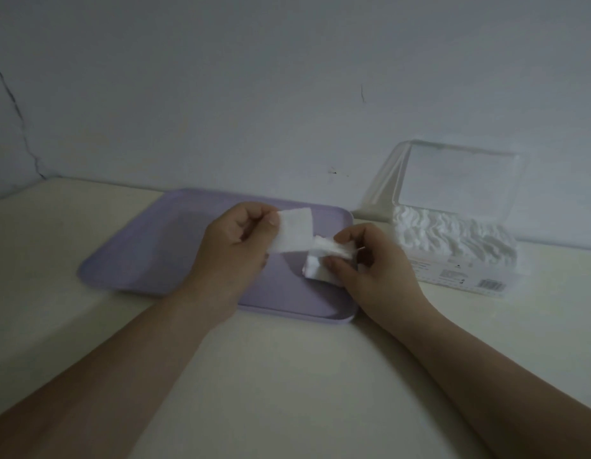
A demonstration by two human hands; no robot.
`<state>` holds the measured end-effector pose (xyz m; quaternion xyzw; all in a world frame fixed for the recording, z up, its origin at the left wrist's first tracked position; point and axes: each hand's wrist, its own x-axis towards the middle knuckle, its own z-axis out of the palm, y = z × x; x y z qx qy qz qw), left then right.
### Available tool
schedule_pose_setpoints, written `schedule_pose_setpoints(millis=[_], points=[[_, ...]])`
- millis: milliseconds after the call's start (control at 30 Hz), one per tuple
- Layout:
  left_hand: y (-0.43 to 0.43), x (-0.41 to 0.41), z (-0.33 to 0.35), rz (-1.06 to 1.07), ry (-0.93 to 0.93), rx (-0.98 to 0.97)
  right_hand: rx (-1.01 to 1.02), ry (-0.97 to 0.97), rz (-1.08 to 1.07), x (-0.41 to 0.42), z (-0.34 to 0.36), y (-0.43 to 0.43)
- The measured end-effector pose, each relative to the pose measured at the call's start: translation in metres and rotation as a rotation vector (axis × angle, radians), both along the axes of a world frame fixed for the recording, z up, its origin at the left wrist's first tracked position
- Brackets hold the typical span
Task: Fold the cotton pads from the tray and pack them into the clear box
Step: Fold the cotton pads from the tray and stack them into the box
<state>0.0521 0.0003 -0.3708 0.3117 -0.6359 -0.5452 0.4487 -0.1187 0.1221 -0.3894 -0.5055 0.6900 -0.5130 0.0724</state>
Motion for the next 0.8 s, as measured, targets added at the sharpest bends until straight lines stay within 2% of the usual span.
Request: schedule_pose_setpoints(millis=[100, 267, 467, 633, 800], points=[[0.007, 0.001, 0.000, -0.194, -0.093, -0.061, 0.020, -0.049, 0.004, -0.001, -0.002, -0.001], [0.013, 0.002, 0.002, -0.323, -0.176, -0.061, 0.006, -0.175, 0.048, -0.004, -0.003, 0.000], [0.008, -0.001, -0.005, -0.302, -0.222, -0.104, 0.017, -0.224, 0.093, -0.003, -0.004, -0.001], [0.008, -0.004, -0.007, -0.245, -0.247, -0.146, -0.020, -0.337, 0.166, -0.006, -0.006, -0.002], [0.007, -0.004, -0.005, -0.250, -0.251, -0.142, 0.000, -0.255, 0.113, -0.007, -0.006, -0.002]])
